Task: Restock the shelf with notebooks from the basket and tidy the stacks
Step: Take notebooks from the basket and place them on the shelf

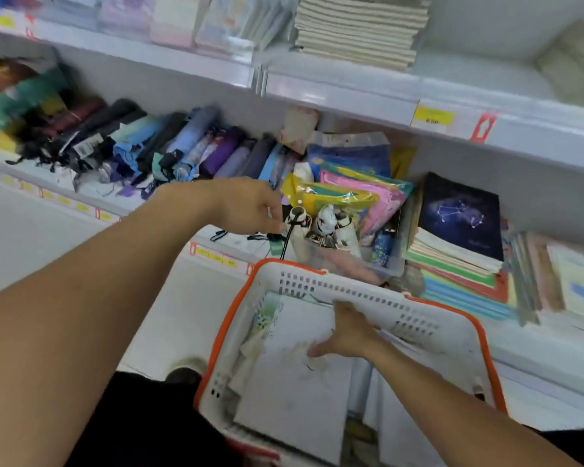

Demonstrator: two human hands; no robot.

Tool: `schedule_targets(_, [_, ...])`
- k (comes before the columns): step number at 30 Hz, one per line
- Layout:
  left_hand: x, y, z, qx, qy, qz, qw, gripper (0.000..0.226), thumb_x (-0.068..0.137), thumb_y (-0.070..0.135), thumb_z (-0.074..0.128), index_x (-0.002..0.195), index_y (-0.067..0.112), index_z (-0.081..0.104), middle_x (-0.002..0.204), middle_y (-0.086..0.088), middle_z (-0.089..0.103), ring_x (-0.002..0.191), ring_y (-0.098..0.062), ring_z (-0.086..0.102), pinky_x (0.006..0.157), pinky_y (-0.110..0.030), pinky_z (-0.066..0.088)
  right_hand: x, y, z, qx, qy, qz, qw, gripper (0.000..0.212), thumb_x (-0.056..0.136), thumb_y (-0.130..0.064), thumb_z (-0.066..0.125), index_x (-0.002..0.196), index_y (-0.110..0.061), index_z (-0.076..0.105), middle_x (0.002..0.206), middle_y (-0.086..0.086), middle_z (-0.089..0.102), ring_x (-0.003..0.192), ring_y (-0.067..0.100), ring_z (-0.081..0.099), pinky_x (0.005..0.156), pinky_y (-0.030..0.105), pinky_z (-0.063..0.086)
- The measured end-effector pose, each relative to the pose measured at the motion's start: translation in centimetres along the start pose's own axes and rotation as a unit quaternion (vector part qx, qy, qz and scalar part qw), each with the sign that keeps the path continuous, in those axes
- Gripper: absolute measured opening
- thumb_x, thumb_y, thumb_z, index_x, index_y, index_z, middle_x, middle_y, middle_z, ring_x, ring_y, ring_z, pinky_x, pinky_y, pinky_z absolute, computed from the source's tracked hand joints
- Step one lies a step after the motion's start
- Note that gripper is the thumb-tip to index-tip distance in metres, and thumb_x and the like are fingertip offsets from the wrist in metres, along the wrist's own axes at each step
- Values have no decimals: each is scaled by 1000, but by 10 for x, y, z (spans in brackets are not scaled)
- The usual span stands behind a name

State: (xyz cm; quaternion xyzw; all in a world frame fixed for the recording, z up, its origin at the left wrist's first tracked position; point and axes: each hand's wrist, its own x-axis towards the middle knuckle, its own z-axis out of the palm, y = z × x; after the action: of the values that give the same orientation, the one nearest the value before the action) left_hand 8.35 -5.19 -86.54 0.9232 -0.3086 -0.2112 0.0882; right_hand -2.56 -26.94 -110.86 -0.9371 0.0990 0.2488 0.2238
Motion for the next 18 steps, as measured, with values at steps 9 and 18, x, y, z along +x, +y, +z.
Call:
schedule_targets(9, [5,-3,5,-27,-18,-10,999,27,91,45,58,106,26,69,94,8,68,89,-13,65,92,-36,51,10,51,36,414,227,106,875,70,64,-6,93,120,-11,51,87,8,67,92,30,67,83,42,56])
schedule_targets(18, [4,-3,4,-2,-30,-56,998,78,78,57,68,142,22,41,139,2,51,119,-17,51,103,-35,40,-46,9,-72,577,118,-126,798,9,77,4,73,78,-3,66,85,9,73,72,21,72,62,33,60])
